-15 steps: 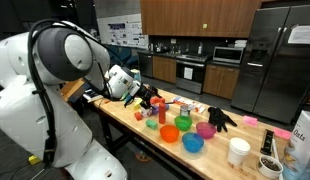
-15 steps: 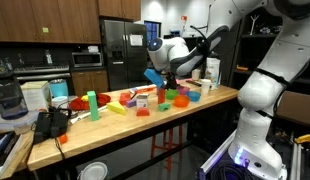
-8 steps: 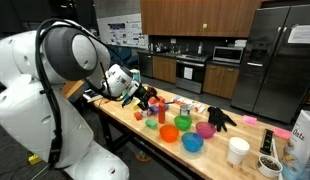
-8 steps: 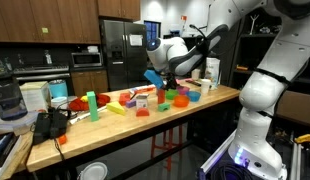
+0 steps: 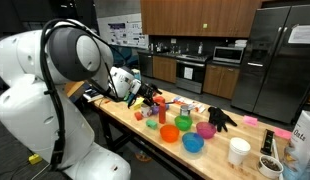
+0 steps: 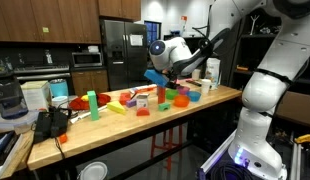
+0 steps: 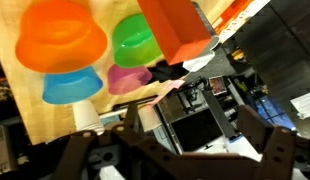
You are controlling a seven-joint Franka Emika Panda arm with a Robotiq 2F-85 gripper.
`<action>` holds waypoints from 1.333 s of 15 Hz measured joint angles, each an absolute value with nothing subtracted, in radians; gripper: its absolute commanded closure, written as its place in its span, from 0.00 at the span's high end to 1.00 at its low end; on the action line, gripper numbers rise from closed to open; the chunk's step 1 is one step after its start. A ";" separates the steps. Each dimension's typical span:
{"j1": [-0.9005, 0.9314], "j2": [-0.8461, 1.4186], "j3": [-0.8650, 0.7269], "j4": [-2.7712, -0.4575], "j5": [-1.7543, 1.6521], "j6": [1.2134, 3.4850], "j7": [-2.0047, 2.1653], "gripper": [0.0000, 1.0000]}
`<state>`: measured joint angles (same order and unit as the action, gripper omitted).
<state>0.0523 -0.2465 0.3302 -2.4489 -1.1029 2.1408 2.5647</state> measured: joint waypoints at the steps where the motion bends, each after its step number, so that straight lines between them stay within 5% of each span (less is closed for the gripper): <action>1: 0.061 -0.246 0.316 -2.449 -1.133 2.152 2.534 1.00; 20: 0.125 -0.239 0.227 -2.448 -0.823 2.134 1.975 1.00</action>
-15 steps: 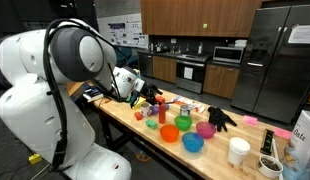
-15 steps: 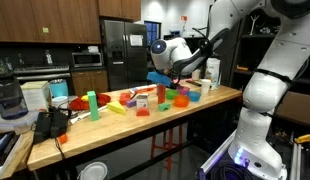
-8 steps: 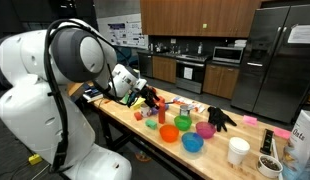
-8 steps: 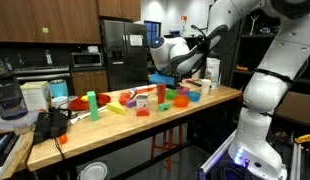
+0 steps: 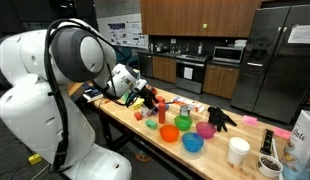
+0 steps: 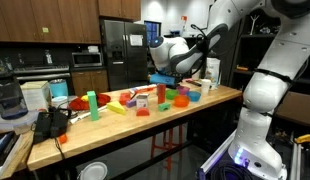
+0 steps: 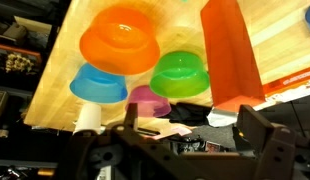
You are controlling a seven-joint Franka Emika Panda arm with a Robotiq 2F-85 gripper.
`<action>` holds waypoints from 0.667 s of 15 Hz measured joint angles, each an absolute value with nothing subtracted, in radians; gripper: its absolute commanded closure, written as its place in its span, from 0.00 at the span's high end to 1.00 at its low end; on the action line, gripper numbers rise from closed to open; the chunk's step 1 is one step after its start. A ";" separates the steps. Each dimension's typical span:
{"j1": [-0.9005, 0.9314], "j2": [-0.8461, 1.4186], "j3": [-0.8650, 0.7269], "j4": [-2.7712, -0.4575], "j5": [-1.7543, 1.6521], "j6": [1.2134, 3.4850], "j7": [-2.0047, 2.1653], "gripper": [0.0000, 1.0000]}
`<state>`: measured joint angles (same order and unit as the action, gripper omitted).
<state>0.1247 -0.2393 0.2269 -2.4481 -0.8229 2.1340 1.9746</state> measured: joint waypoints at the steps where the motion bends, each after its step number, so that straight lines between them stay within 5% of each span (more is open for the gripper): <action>1: 0.125 -0.239 0.228 -2.448 -0.823 2.134 1.975 1.00; 10: 0.125 -0.237 0.230 -2.448 -0.790 2.140 2.032 1.00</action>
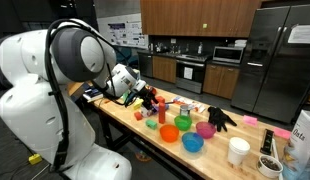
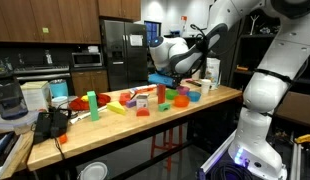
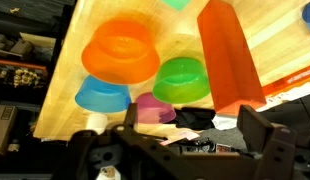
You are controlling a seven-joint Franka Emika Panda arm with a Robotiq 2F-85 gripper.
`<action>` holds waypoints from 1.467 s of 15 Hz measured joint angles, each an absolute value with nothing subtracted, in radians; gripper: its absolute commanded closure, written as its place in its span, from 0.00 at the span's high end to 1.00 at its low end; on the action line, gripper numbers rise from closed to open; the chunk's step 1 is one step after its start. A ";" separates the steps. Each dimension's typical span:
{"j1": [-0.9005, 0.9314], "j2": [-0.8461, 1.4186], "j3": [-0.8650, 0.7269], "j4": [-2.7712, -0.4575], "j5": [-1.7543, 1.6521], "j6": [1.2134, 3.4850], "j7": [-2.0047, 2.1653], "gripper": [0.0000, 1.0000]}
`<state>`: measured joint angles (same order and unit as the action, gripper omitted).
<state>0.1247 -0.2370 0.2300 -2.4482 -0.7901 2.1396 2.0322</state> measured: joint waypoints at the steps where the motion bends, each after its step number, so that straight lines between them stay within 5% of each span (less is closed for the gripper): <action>1: 0.125 -0.237 0.230 -2.448 -0.791 2.146 2.038 1.00; 13: 0.124 -0.226 0.197 -2.450 -1.131 2.311 1.846 1.00; 22: 0.125 -0.216 0.187 -2.454 -0.874 2.231 1.614 1.00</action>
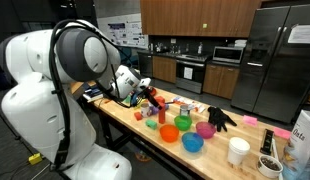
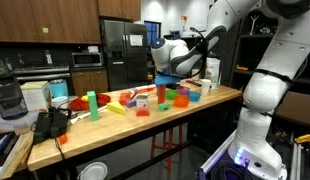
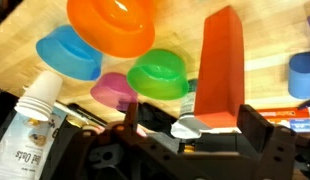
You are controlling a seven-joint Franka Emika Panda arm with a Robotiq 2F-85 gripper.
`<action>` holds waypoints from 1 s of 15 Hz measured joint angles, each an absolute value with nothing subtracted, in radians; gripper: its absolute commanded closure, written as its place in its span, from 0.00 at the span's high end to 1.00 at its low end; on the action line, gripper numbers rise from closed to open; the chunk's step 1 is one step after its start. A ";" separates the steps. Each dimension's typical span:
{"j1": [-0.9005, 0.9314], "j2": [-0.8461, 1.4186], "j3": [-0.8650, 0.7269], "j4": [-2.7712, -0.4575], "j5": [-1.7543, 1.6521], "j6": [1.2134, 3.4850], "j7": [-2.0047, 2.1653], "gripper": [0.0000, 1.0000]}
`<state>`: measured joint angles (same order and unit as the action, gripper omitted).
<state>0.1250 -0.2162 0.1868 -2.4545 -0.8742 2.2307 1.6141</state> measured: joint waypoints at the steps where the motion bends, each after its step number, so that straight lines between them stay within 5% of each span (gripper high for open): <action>1: 0.125 -0.216 0.190 -2.454 -0.832 2.208 1.612 1.00; 15: 0.119 -0.216 0.208 -2.447 -0.854 2.273 1.498 1.00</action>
